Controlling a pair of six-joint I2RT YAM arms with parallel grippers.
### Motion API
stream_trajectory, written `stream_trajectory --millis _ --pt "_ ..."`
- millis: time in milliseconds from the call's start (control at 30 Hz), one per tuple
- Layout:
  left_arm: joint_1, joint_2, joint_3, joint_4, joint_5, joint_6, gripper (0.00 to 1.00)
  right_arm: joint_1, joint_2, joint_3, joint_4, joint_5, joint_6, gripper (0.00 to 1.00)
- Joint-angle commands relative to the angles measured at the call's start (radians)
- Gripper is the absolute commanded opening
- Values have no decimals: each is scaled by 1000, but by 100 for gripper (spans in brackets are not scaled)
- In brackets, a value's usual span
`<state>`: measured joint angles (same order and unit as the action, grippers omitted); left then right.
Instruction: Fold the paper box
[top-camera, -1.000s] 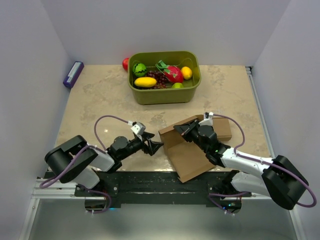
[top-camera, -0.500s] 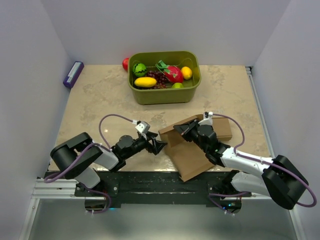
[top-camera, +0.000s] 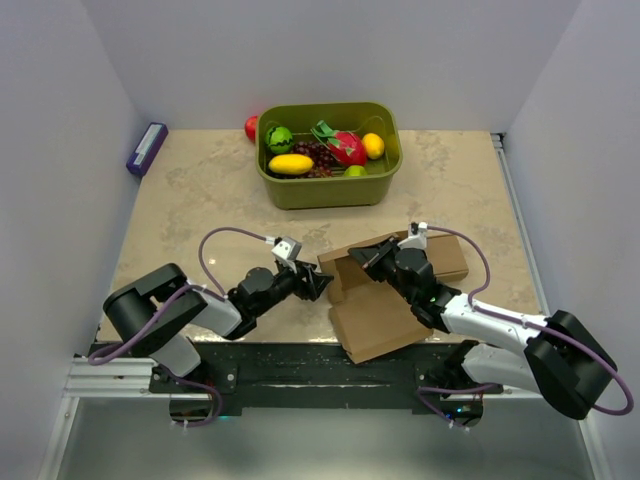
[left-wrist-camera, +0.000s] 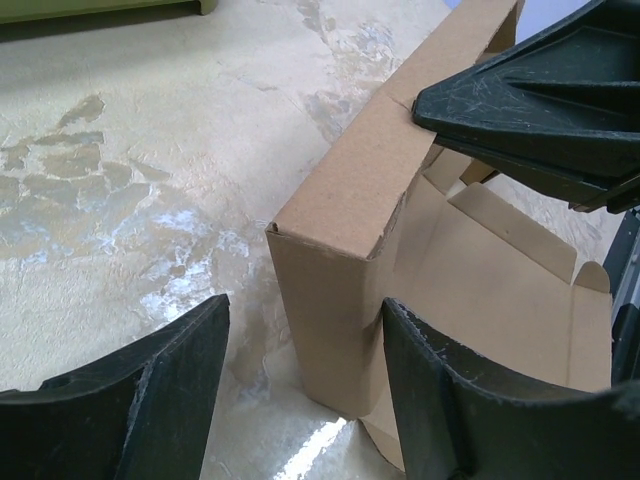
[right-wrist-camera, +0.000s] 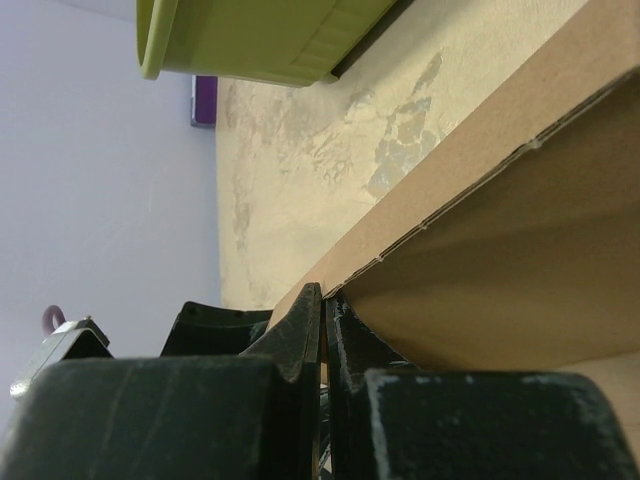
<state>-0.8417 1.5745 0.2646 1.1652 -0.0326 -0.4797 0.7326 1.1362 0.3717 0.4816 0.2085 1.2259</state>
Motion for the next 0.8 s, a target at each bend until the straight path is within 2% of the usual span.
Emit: stream_trajectory --millis 0,200,433,633,767 --pt "10 5 16 -21 -125 26 65 14 -15 19 -29 -32 -37 0" --pt "9 -5 -21 16 -95 59 63 14 -10 24 -29 -23 -40 0" --pt "1 -1 -33 22 -102 79 56 16 -24 10 -31 -14 -42 0" --pt "-23 7 -36 13 -131 105 51 14 -35 3 -37 -14 -43 0" --pt "-54 15 -4 -56 -213 108 50 14 -35 4 -38 -15 -42 0"
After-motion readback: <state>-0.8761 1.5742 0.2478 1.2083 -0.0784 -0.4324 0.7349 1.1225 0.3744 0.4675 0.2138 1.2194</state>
